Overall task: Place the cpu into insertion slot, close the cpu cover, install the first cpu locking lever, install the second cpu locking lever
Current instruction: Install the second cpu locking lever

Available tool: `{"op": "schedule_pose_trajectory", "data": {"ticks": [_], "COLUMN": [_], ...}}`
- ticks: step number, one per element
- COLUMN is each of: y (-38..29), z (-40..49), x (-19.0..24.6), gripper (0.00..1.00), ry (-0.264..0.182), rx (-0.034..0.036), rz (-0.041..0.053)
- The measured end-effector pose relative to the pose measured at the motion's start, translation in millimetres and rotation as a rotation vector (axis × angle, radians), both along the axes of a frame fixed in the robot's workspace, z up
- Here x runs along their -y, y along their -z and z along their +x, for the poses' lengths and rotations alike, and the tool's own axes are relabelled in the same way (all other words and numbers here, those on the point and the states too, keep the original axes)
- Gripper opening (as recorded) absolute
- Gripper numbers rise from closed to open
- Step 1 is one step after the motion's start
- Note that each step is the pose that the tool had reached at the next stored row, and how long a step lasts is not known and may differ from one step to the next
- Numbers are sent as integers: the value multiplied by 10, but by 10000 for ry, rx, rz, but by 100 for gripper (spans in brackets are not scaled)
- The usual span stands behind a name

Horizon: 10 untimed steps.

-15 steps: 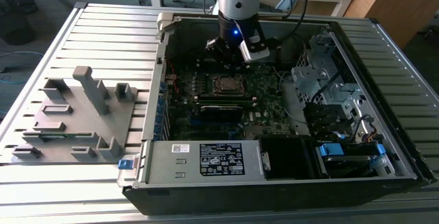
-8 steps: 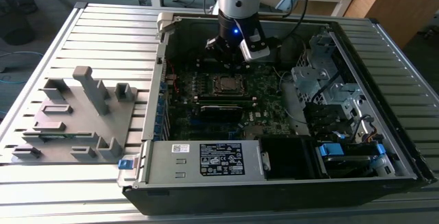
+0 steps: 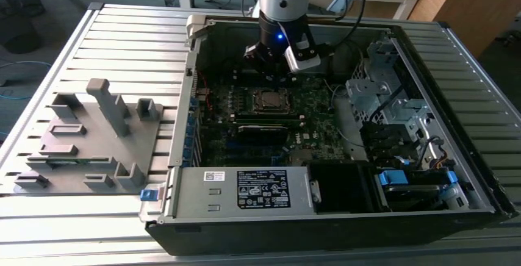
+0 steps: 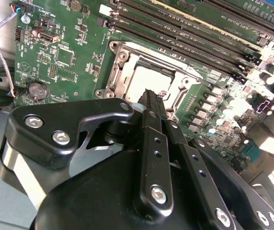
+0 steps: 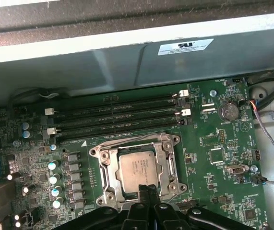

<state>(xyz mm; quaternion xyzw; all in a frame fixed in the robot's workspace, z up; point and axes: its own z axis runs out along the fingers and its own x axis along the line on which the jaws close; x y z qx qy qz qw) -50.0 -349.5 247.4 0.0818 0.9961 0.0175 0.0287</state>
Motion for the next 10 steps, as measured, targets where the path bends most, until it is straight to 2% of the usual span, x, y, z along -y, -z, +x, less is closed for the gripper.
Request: {"op": "schedule_pose_trajectory", "data": {"ticks": [10], "y": [-18], "z": [0], "x": [0], "gripper": [10], "ry": [0], "rx": [0], "rz": [0]}}
